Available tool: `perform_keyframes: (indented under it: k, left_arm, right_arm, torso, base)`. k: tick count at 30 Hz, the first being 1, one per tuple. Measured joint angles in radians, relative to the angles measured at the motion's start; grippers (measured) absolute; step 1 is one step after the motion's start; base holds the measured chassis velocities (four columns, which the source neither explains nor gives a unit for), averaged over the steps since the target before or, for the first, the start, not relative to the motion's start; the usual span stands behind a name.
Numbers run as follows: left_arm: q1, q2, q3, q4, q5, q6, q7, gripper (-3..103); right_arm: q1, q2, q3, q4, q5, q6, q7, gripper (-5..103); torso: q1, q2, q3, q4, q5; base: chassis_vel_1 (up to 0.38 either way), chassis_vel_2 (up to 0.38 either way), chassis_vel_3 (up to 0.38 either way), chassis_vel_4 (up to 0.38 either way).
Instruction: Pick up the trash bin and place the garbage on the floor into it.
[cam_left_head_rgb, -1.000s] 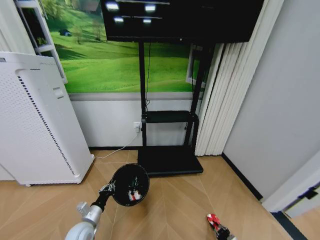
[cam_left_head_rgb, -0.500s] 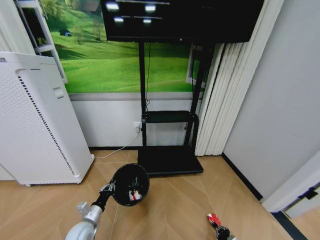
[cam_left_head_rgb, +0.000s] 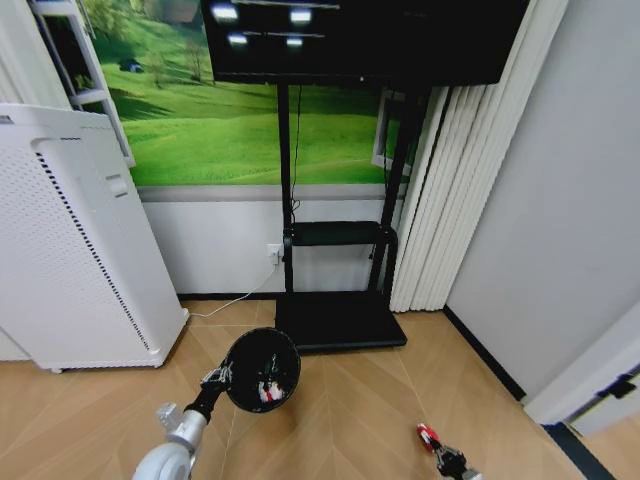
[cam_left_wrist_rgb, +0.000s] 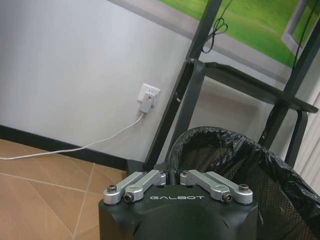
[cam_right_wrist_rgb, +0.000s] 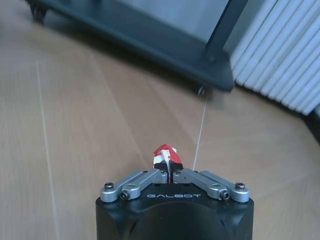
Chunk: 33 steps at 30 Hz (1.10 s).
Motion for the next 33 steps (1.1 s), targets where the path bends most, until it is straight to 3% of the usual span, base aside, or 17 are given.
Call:
perform_keyframes:
  k: [15, 18, 23, 24, 29, 33]
  left_arm:
    - [-0.250, 0.023, 0.196, 0.206, -0.008, 0.030, 0.026, 7]
    - [-0.403, 0.032, 0.333, 0.319, 0.017, 0.034, 0.074, 7]
    - [-0.566, 0.010, 0.472, 0.431, 0.022, 0.039, 0.097, 7]
    - [-0.566, 0.010, 0.472, 0.431, 0.022, 0.039, 0.097, 7]
    - [-0.715, -0.046, 0.640, 0.556, 0.028, 0.038, 0.106, 7]
    - [-0.768, -0.076, 0.729, 0.577, 0.032, 0.037, 0.112, 7]
  right_arm:
    - [-0.088, -0.077, 0.036, 0.348, 0.118, 0.057, 0.003, 1]
    - [-0.140, -0.098, 0.061, 0.495, 0.152, 0.079, -0.005, 0]
    - [-0.201, -0.093, 0.090, 0.641, 0.169, 0.095, -0.010, 0]
    - [-0.201, -0.093, 0.090, 0.641, 0.169, 0.095, -0.010, 0]
    - [-0.265, -0.089, 0.119, 0.779, 0.185, 0.111, -0.032, 0]
    - [-0.291, -0.089, 0.133, 0.830, 0.187, 0.119, -0.046, 0]
  torso:
    - [0.000, 0.000, 0.000, 0.0003, 0.0001]
    - [0.000, 0.000, 0.000, 0.0001, 0.0000]
    - [0.000, 0.000, 0.000, -0.0003, 0.0000]
    - [0.000, 0.000, 0.000, -0.0003, 0.0000]
    - [0.000, 0.000, 0.000, -0.0001, 0.0000]
    - [0.000, 0.000, 0.000, -0.0003, 0.0000]
  base:
    - [0.000, 0.000, 0.000, 0.000]
    - [0.000, 0.000, 0.000, 0.000]
    - [0.000, 0.000, 0.000, 0.000]
    - [0.000, 0.000, 0.000, 0.000]
    - [0.000, 0.000, 0.000, 0.000]
    - [0.000, 0.000, 0.000, 0.000]
